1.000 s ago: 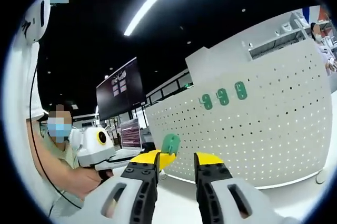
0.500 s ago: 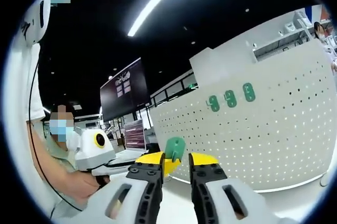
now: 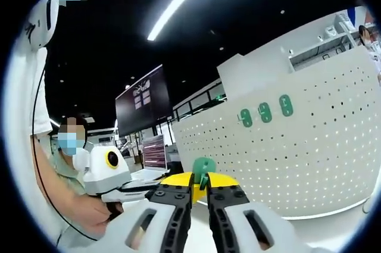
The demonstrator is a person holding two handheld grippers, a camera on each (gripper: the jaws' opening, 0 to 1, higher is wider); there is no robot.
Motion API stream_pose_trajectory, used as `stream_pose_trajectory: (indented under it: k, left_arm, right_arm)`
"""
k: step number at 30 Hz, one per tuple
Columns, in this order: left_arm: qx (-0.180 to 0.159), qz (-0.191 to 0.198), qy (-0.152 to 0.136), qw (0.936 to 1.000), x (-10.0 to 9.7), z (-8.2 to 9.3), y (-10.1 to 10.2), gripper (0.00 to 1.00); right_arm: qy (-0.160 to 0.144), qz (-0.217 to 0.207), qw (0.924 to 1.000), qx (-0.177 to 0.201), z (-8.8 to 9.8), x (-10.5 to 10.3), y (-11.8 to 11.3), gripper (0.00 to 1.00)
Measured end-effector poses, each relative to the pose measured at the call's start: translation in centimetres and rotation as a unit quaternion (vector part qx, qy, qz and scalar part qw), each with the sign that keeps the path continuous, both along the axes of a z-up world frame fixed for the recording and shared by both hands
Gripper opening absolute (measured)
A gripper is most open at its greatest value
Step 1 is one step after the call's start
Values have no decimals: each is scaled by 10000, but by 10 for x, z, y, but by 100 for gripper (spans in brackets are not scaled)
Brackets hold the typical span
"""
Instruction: Insert the hook assembly into the mounting plate slot until the hook locks in place.
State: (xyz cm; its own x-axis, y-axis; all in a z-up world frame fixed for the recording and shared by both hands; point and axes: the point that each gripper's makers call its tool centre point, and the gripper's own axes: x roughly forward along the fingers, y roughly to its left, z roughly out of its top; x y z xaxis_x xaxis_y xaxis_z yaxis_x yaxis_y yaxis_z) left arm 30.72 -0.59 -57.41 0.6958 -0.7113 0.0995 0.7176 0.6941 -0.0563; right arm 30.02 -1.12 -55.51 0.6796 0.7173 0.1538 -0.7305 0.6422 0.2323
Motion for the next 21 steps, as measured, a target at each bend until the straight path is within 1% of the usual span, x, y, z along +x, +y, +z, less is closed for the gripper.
stream_pose_trajectory:
  k: [3,5,7,9,17,21]
  left_arm:
    - [-24,-19,15,10000,-1,1,-1,2]
    - [21,-46,-17,10000,-2,0,-2,2]
    - [-20,-33,7,10000,-2,0,-1,2]
    - [-7,-27,8,10000,-2,0,-1,2]
    - [-45,-10,42,10000,-1,-1,0,2]
    - [-26,-15,55,10000,-1,-1,-1,2]
  right_arm:
    - [-16,-11,10000,-12,0,1,0,4]
    - [-53,-70,9999,-114,-2,2,-1,2]
    - [-27,-45,10000,-63,-1,2,0,2]
    - [-59,-63,9999,-118,-1,2,1,2]
    - [-23,-83,9999,-96,-1,3,2,1]
    - [48,-87,9999,-57,-2,3,1,1]
